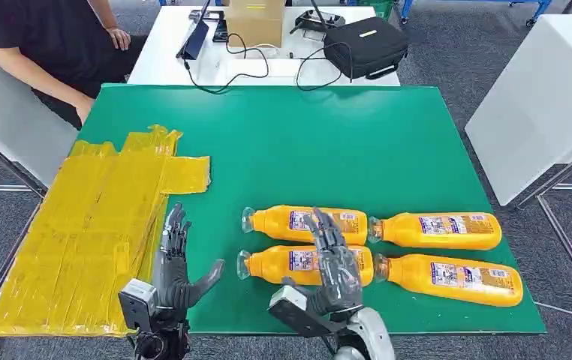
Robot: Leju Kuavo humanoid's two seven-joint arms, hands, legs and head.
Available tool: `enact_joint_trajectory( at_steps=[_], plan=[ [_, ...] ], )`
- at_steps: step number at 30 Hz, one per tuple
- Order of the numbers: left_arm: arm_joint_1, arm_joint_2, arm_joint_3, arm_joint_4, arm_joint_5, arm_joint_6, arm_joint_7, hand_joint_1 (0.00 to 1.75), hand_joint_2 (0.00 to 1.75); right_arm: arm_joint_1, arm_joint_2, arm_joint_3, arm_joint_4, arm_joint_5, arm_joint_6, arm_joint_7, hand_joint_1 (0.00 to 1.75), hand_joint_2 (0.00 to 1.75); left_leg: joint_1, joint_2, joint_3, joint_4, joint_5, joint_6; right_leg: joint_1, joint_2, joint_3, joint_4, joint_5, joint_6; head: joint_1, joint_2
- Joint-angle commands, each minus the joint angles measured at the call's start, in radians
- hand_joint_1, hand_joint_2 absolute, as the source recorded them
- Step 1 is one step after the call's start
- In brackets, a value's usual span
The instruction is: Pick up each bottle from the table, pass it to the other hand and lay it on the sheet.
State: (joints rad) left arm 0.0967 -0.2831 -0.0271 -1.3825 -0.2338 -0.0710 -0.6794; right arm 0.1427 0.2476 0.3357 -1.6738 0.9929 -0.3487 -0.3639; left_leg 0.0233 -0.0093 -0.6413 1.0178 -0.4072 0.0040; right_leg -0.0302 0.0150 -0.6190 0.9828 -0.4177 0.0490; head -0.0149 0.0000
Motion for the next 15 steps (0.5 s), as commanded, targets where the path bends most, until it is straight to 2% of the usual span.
enact_joint_trajectory(
  at_steps=[1, 5, 7, 11, 13, 15],
  plan=[
    [-0.027, -0.015, 0.043, 0.041, -0.007, -0.007, 0.008, 0.00, 1.75, -0.008, -0.010, -0.071, -0.015, 0.067, 0.097, 0.036, 0.00, 1.75, 0.000, 0.000, 0.005, -0.001, -0.001, 0.001, 0.001, -0.002, 0.006, -0.001, -0.001, -0.003, 0.000, 0.000],
    [-0.026, -0.017, 0.043, 0.041, -0.007, -0.008, 0.008, 0.00, 1.75, -0.011, -0.007, -0.075, -0.007, 0.073, 0.100, 0.038, 0.00, 1.75, 0.000, -0.001, 0.003, -0.001, -0.001, 0.001, 0.001, -0.002, 0.004, -0.001, -0.001, -0.002, 0.000, 0.000],
    [-0.028, -0.019, 0.043, 0.045, -0.009, -0.010, 0.010, 0.00, 1.75, -0.021, 0.002, -0.097, 0.032, 0.156, 0.159, 0.092, 0.00, 1.75, 0.000, 0.000, 0.004, -0.001, -0.001, 0.001, 0.001, -0.002, 0.004, -0.001, -0.001, -0.003, 0.000, 0.000],
    [-0.056, -0.021, 0.027, 0.072, -0.008, -0.018, 0.020, 0.00, 1.75, -0.108, 0.007, -0.151, 0.265, 0.275, 0.196, 0.171, 0.00, 1.75, 0.000, 0.001, 0.004, -0.002, 0.000, 0.001, 0.001, -0.001, 0.004, -0.002, 0.000, -0.002, 0.000, 0.000],
    [-0.067, -0.023, 0.016, 0.086, -0.007, -0.022, 0.022, 0.00, 1.75, -0.154, 0.012, -0.177, 0.384, 0.283, 0.196, 0.173, 0.00, 1.75, 0.000, 0.001, 0.006, -0.002, 0.000, 0.001, 0.001, 0.000, 0.007, -0.003, 0.000, -0.002, 0.000, 0.000],
    [-0.075, -0.021, 0.013, 0.093, -0.008, -0.021, 0.023, 0.00, 1.75, -0.170, 0.014, -0.183, 0.417, 0.288, 0.183, 0.171, 0.00, 1.75, 0.000, 0.001, 0.006, -0.003, 0.000, 0.001, 0.001, -0.001, 0.007, -0.003, 0.000, -0.002, 0.000, 0.000]
  ],
)
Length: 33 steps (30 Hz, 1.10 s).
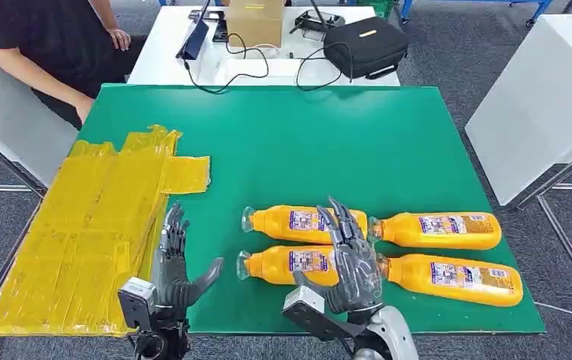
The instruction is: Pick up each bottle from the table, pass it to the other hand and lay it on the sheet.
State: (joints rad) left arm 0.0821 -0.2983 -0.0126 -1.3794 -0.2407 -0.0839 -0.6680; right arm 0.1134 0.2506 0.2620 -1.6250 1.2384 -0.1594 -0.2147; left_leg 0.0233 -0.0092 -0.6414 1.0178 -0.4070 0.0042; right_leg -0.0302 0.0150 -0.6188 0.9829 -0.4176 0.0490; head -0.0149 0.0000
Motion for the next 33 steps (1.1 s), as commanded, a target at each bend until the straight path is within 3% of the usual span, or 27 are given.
enact_joint_trajectory(
  at_steps=[1, 17, 21, 22, 23, 30, 33],
  plan=[
    [-0.060, -0.006, -0.002, 0.090, -0.001, -0.008, 0.012, 0.00, 1.75, -0.141, 0.011, -0.110, 0.369, 0.043, -0.006, 0.021, 0.00, 1.75, 0.000, 0.002, 0.007, -0.003, 0.000, 0.001, 0.001, 0.000, 0.007, -0.004, 0.000, -0.003, 0.000, 0.000],
    [-0.069, -0.012, 0.000, 0.094, -0.003, -0.007, 0.013, 0.00, 1.75, -0.175, 0.015, -0.139, 0.604, 0.120, 0.068, 0.054, 0.00, 1.75, 0.000, -0.001, 0.007, -0.002, -0.001, 0.001, 0.001, -0.002, 0.006, -0.002, -0.001, -0.002, 0.000, 0.000],
    [-0.071, -0.011, 0.001, 0.095, -0.003, -0.006, 0.013, 0.00, 1.75, -0.167, 0.015, -0.131, 0.600, 0.123, 0.069, 0.058, 0.00, 1.75, 0.001, -0.001, 0.013, -0.002, -0.002, 0.001, 0.002, -0.003, 0.012, -0.003, -0.003, -0.006, 0.000, 0.000],
    [-0.073, -0.009, 0.001, 0.096, -0.003, -0.006, 0.013, 0.00, 1.75, -0.158, 0.012, -0.121, 0.590, 0.128, 0.083, 0.065, 0.14, 1.75, 0.000, 0.000, 0.014, -0.001, -0.006, 0.000, 0.001, -0.002, 0.009, -0.002, -0.004, -0.005, 0.000, 0.000],
    [-0.073, -0.008, 0.001, 0.095, -0.003, -0.005, 0.013, 0.00, 1.75, -0.146, 0.011, -0.114, 0.575, 0.128, 0.090, 0.068, 1.73, 1.75, 0.001, -0.001, 0.017, -0.001, -0.007, 0.002, 0.002, -0.003, 0.009, -0.002, -0.006, -0.005, 0.000, 0.000],
    [-0.073, -0.009, 0.006, 0.086, -0.004, -0.004, 0.017, 0.00, 1.75, -0.076, -0.004, -0.069, 0.463, 0.130, 0.139, 0.077, 1.75, 1.75, 0.001, -0.002, 0.025, -0.002, -0.010, 0.003, 0.002, -0.004, 0.014, -0.003, -0.009, -0.005, 0.000, 0.000],
    [-0.089, -0.010, 0.015, 0.092, 0.003, -0.010, 0.024, 0.00, 1.75, -0.007, -0.024, -0.035, 0.338, 0.134, 0.196, 0.111, 1.75, 1.75, 0.001, -0.004, 0.027, -0.003, -0.009, 0.000, 0.002, -0.007, 0.017, -0.004, -0.010, -0.005, 0.000, 0.000]
  ],
)
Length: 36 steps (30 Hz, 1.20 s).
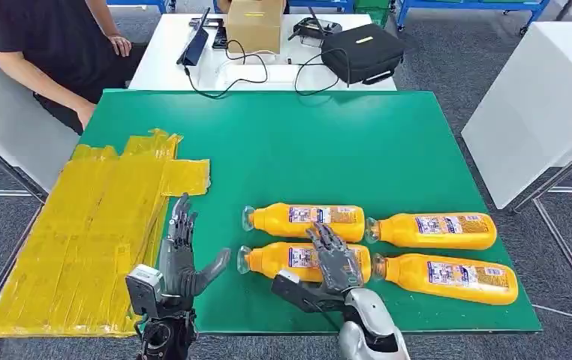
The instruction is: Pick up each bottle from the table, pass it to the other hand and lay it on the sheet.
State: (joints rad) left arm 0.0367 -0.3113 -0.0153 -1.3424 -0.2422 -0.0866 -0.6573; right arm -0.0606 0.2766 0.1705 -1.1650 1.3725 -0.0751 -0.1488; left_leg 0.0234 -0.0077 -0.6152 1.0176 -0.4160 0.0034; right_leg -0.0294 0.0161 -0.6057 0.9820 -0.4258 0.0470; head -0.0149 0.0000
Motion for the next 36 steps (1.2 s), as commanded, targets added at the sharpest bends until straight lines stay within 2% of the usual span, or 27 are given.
enact_joint_trajectory(
  at_steps=[1, 6, 9, 14, 21, 28, 32, 33, 34, 36],
  plan=[
    [-0.046, 0.002, 0.018, 0.056, 0.005, -0.010, 0.014, 0.00, 1.75, 0.181, -0.058, 0.064, -0.143, -0.001, 0.122, 0.056, 1.75, 1.75, 0.001, -0.006, 0.002, -0.002, 0.000, 0.002, 0.001, -0.007, 0.005, -0.002, -0.002, -0.003, 0.000, 0.000],
    [-0.047, 0.001, 0.019, 0.057, 0.005, -0.010, 0.015, 0.00, 1.75, 0.188, -0.067, 0.064, -0.151, -0.005, 0.127, 0.060, 1.75, 1.75, 0.001, -0.005, 0.006, -0.002, -0.002, 0.001, 0.001, -0.006, 0.010, -0.003, -0.004, -0.002, 0.000, 0.000],
    [-0.045, 0.001, 0.019, 0.057, 0.005, -0.010, 0.015, 0.00, 1.75, 0.186, -0.066, 0.064, -0.151, -0.006, 0.128, 0.060, 1.75, 1.75, 0.001, -0.004, 0.007, -0.002, -0.004, 0.003, 0.002, -0.006, 0.019, -0.003, -0.005, -0.003, 0.000, 0.000],
    [-0.045, 0.001, 0.019, 0.057, 0.005, -0.010, 0.015, 0.00, 1.75, 0.186, -0.066, 0.064, -0.151, -0.006, 0.128, 0.060, 1.75, 1.75, 0.000, -0.004, 0.006, -0.002, -0.004, 0.003, 0.001, -0.006, 0.019, -0.003, -0.006, -0.002, 0.000, 0.000],
    [-0.027, 0.010, 0.028, 0.033, 0.014, -0.015, 0.013, 0.00, 1.75, 0.218, -0.135, 0.054, -0.116, -0.018, 0.141, 0.105, 1.75, 1.75, 0.000, -0.005, 0.007, -0.002, -0.005, 0.002, 0.001, -0.007, 0.015, -0.003, -0.007, 0.000, 0.000, 0.000],
    [0.002, 0.014, 0.040, 0.012, 0.027, -0.028, 0.008, 0.00, 1.75, 0.157, -0.177, 0.043, 0.056, -0.065, 0.095, 0.127, 1.75, 1.75, 0.000, -0.005, 0.017, -0.004, -0.011, 0.005, 0.002, -0.007, 0.023, -0.007, -0.012, -0.002, 0.000, 0.000],
    [0.001, 0.016, 0.037, 0.013, 0.026, -0.031, 0.008, 0.00, 1.75, 0.133, -0.176, 0.037, 0.104, -0.069, 0.089, 0.135, 1.75, 1.75, 0.000, -0.005, 0.028, -0.002, -0.016, 0.007, 0.001, -0.006, 0.034, -0.007, -0.019, -0.002, 0.000, 0.000],
    [-0.001, 0.018, 0.033, 0.014, 0.026, -0.034, 0.010, 0.00, 1.75, 0.111, -0.174, 0.035, 0.147, -0.057, 0.083, 0.159, 0.30, 1.75, 0.000, -0.005, 0.030, -0.002, -0.019, 0.004, 0.001, -0.006, 0.036, -0.007, -0.020, 0.000, 0.000, 0.000],
    [-0.002, 0.018, 0.031, 0.015, 0.026, -0.035, 0.010, 0.00, 1.75, 0.095, -0.169, 0.030, 0.182, -0.046, 0.075, 0.179, 0.00, 1.75, 0.000, -0.005, 0.029, -0.003, -0.018, 0.005, 0.001, -0.007, 0.036, -0.009, -0.019, -0.001, 0.000, 0.000],
    [-0.001, 0.020, 0.021, 0.020, 0.026, -0.035, 0.008, 0.00, 1.75, 0.052, -0.149, -0.005, 0.269, -0.014, 0.031, 0.238, 0.00, 1.75, 0.000, -0.005, 0.024, -0.004, -0.015, 0.008, 0.002, -0.008, 0.032, -0.012, -0.016, -0.001, 0.000, 0.000]
  ],
)
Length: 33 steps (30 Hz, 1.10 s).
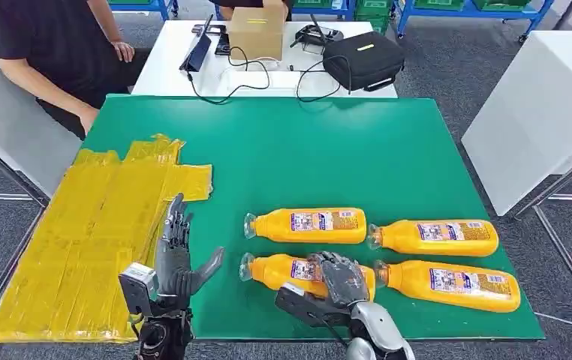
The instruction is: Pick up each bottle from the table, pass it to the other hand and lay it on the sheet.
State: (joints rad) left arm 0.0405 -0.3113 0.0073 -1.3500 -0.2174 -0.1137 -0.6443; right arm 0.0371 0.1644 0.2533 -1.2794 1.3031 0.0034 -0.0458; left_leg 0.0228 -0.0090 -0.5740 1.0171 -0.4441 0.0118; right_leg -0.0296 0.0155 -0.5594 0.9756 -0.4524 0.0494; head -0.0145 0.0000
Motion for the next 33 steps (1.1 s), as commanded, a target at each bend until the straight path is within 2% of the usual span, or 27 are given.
enact_joint_trajectory(
  at_steps=[1, 3, 4, 5, 6, 7, 9, 10, 11, 12, 13, 14, 15, 16, 17, 18, 19, 20, 21, 22, 25, 27, 28, 29, 30, 31, 33],
  plan=[
    [-0.005, 0.020, -0.007, 0.032, 0.001, -0.008, -0.005, 0.00, 1.75, -0.062, -0.032, -0.098, 0.428, 0.074, -0.035, 0.163, 0.00, 1.75, 0.001, -0.002, -0.008, 0.000, 0.006, 0.001, 0.002, -0.004, -0.006, -0.002, 0.005, -0.003, 0.000, 0.000],
    [-0.007, 0.019, -0.011, 0.037, 0.000, -0.003, -0.007, 0.00, 1.75, -0.067, -0.027, -0.107, 0.458, 0.078, -0.046, 0.152, 0.00, 1.75, 0.001, -0.005, -0.017, 0.001, 0.009, 0.003, 0.001, -0.008, -0.014, -0.003, 0.008, -0.005, -0.001, 0.000],
    [-0.009, 0.021, -0.012, 0.041, 0.000, -0.001, -0.008, 0.00, 1.75, -0.071, -0.023, -0.110, 0.467, 0.081, -0.051, 0.148, 0.00, 1.75, 0.002, -0.004, -0.007, 0.005, 0.004, 0.003, 0.001, -0.006, -0.005, 0.001, -0.002, -0.004, 0.000, 0.000],
    [-0.010, 0.022, -0.013, 0.043, 0.000, 0.000, -0.009, 0.00, 1.75, -0.073, -0.019, -0.115, 0.469, 0.080, -0.054, 0.146, 0.00, 1.75, 0.002, -0.005, -0.012, 0.005, 0.007, 0.003, 0.001, -0.008, -0.010, 0.001, -0.003, -0.003, 0.000, 0.000],
    [-0.012, 0.026, -0.017, 0.047, 0.002, 0.003, -0.010, 0.00, 1.75, -0.077, -0.010, -0.133, 0.465, 0.071, -0.061, 0.134, 0.00, 1.75, 0.003, -0.002, -0.003, 0.005, 0.003, 0.003, 0.002, -0.005, -0.001, 0.001, -0.007, -0.003, 0.000, 0.000],
    [-0.012, 0.026, -0.017, 0.047, 0.002, 0.003, -0.010, 0.00, 1.75, -0.079, -0.010, -0.133, 0.464, 0.071, -0.061, 0.134, 0.00, 1.75, 0.002, -0.002, -0.011, 0.005, 0.008, 0.004, 0.001, -0.006, -0.008, 0.002, -0.005, -0.003, 0.000, 0.000],
    [-0.022, 0.029, -0.016, 0.059, 0.007, 0.005, -0.012, 0.00, 1.75, -0.082, -0.011, -0.142, 0.471, 0.070, -0.050, 0.128, 0.03, 1.75, 0.003, 0.001, -0.012, 0.004, 0.009, 0.004, 0.002, -0.005, -0.010, 0.000, -0.006, -0.002, 0.000, 0.000],
    [-0.027, 0.032, -0.014, 0.061, 0.010, 0.006, -0.013, 0.00, 1.75, -0.083, -0.015, -0.139, 0.481, 0.072, -0.043, 0.121, 0.82, 1.75, 0.003, 0.001, -0.019, 0.006, 0.011, 0.004, 0.002, -0.006, -0.016, 0.002, -0.005, -0.002, 0.000, 0.000],
    [-0.028, 0.032, -0.012, 0.062, 0.011, 0.007, -0.013, 0.00, 1.75, -0.084, -0.016, -0.138, 0.488, 0.068, -0.045, 0.111, 1.75, 1.75, 0.004, 0.003, -0.011, 0.004, 0.009, 0.003, 0.003, -0.004, -0.008, 0.000, -0.008, -0.002, -0.001, 0.000],
    [-0.030, 0.033, -0.011, 0.061, 0.012, 0.007, -0.014, 0.00, 1.75, -0.084, -0.016, -0.138, 0.491, 0.067, -0.046, 0.107, 1.75, 1.75, 0.003, 0.002, -0.023, 0.006, 0.013, 0.004, 0.002, -0.008, -0.020, 0.002, -0.006, -0.003, 0.000, 0.000],
    [-0.034, 0.034, -0.008, 0.057, 0.012, 0.008, -0.014, 0.00, 1.75, -0.084, -0.012, -0.143, 0.491, 0.046, -0.066, 0.072, 1.75, 1.75, 0.004, 0.005, -0.017, 0.003, 0.013, 0.004, 0.003, -0.006, -0.015, -0.001, -0.008, -0.002, 0.000, 0.000],
    [-0.035, 0.034, -0.008, 0.057, 0.012, 0.008, -0.014, 0.00, 1.75, -0.087, -0.012, -0.142, 0.490, 0.047, -0.065, 0.073, 1.75, 1.75, 0.004, 0.003, -0.023, 0.002, 0.017, 0.005, 0.003, -0.008, -0.020, -0.002, -0.007, -0.002, 0.000, 0.000],
    [-0.030, 0.032, -0.007, 0.048, 0.012, 0.007, -0.014, 0.00, 1.75, -0.086, -0.005, -0.149, 0.464, 0.012, -0.072, 0.027, 1.75, 1.75, 0.005, 0.005, -0.019, 0.001, 0.016, 0.004, 0.003, -0.006, -0.016, -0.002, -0.010, -0.002, 0.000, 0.000],
    [-0.029, 0.031, -0.005, 0.045, 0.012, 0.007, -0.014, 0.00, 1.75, -0.084, -0.001, -0.150, 0.447, -0.011, -0.063, -0.003, 1.75, 1.75, 0.005, 0.003, -0.025, 0.001, 0.019, 0.005, 0.003, -0.008, -0.022, -0.002, -0.009, -0.002, 0.000, 0.000],
    [-0.027, 0.029, -0.004, 0.044, 0.012, 0.007, -0.014, 0.00, 1.75, -0.080, 0.002, -0.150, 0.420, -0.044, -0.054, -0.044, 1.75, 1.75, 0.005, 0.006, -0.020, 0.002, 0.017, 0.005, 0.003, -0.005, -0.018, -0.002, -0.011, -0.002, 0.000, 0.000],
    [-0.027, 0.027, -0.003, 0.045, 0.012, 0.008, -0.014, 0.00, 1.75, -0.075, 0.010, -0.148, 0.383, -0.098, -0.035, -0.116, 1.75, 1.75, 0.005, 0.004, -0.026, 0.001, 0.020, 0.006, 0.003, -0.008, -0.023, -0.002, -0.009, -0.003, 0.000, 0.000],
    [-0.029, 0.026, -0.002, 0.046, 0.012, 0.008, -0.014, 0.00, 1.75, -0.071, 0.010, -0.142, 0.359, -0.117, -0.022, -0.131, 1.75, 1.75, 0.005, 0.007, -0.019, 0.001, 0.018, 0.005, 0.004, -0.004, -0.017, -0.003, -0.011, -0.002, 0.000, 0.000],
    [-0.031, 0.025, -0.002, 0.050, 0.012, 0.009, -0.014, 0.00, 1.75, -0.064, 0.013, -0.131, 0.317, -0.158, 0.003, -0.170, 1.75, 1.75, 0.005, 0.006, -0.025, 0.000, 0.021, 0.005, 0.003, -0.006, -0.024, -0.003, -0.009, -0.003, 0.000, 0.000],
    [-0.033, 0.024, -0.003, 0.053, 0.012, 0.009, -0.014, 0.00, 1.75, -0.058, 0.015, -0.124, 0.280, -0.190, 0.016, -0.195, 1.75, 1.75, 0.005, 0.009, -0.022, 0.002, 0.019, 0.005, 0.004, -0.004, -0.021, -0.002, -0.010, -0.002, 0.000, 0.000],
    [-0.034, 0.024, -0.003, 0.055, 0.012, 0.009, -0.014, 0.00, 1.75, -0.052, 0.019, -0.118, 0.237, -0.221, 0.028, -0.215, 1.75, 1.75, 0.004, 0.007, -0.031, 0.002, 0.021, 0.005, 0.003, -0.007, -0.028, -0.001, -0.009, -0.003, 0.001, 0.000],
    [-0.031, 0.025, -0.003, 0.055, 0.012, 0.010, -0.014, 0.00, 1.75, -0.034, 0.027, -0.100, 0.120, -0.309, 0.071, -0.286, 1.75, 1.75, 0.006, 0.021, -0.020, 0.002, 0.016, 0.004, 0.006, 0.000, -0.021, -0.002, -0.011, -0.002, 0.001, 0.000],
    [-0.027, 0.027, -0.003, 0.053, 0.012, 0.011, -0.014, 0.00, 1.75, -0.019, 0.030, -0.094, 0.052, -0.360, 0.073, -0.330, 1.75, 1.75, 0.004, 0.021, -0.029, -0.003, 0.020, 0.004, 0.005, -0.004, -0.031, -0.004, -0.008, -0.005, 0.000, 0.000],
    [-0.025, 0.027, -0.003, 0.052, 0.012, 0.011, -0.014, 0.00, 1.75, -0.021, 0.032, -0.092, 0.038, -0.365, 0.083, -0.324, 1.75, 1.75, 0.004, 0.022, -0.021, -0.002, 0.015, 0.003, 0.005, -0.004, -0.023, -0.003, -0.007, -0.003, 0.001, 0.000],
    [-0.021, 0.027, -0.003, 0.050, 0.012, 0.010, -0.014, 0.00, 1.75, -0.014, 0.040, -0.097, 0.001, -0.397, 0.080, -0.348, 1.75, 1.75, 0.003, 0.021, -0.015, -0.003, 0.014, 0.002, 0.003, -0.003, -0.018, -0.006, 0.018, 0.004, -0.001, 0.000],
    [-0.016, 0.027, -0.002, 0.047, 0.012, 0.011, -0.014, 0.00, 1.75, -0.008, 0.045, -0.097, -0.053, -0.428, 0.084, -0.361, 1.75, 1.75, 0.001, 0.022, -0.008, 0.001, 0.009, 0.002, 0.001, -0.001, -0.011, -0.005, 0.022, 0.000, -0.002, 0.000],
    [-0.014, 0.026, -0.001, 0.046, 0.011, 0.012, -0.014, 0.00, 1.75, -0.006, 0.049, -0.099, -0.079, -0.450, 0.093, -0.369, 1.75, 1.75, 0.002, 0.020, -0.010, -0.001, 0.014, 0.001, 0.003, -0.003, -0.013, -0.007, 0.026, 0.000, 0.000, 0.000],
    [-0.007, 0.023, 0.006, 0.041, 0.009, 0.022, -0.009, 0.00, 1.75, -0.002, 0.061, -0.103, -0.154, -0.508, 0.099, -0.399, 1.75, 1.75, 0.004, 0.020, -0.010, -0.001, 0.015, -0.001, 0.004, -0.002, -0.003, -0.006, 0.025, 0.003, 0.000, 0.000]
  ],
)
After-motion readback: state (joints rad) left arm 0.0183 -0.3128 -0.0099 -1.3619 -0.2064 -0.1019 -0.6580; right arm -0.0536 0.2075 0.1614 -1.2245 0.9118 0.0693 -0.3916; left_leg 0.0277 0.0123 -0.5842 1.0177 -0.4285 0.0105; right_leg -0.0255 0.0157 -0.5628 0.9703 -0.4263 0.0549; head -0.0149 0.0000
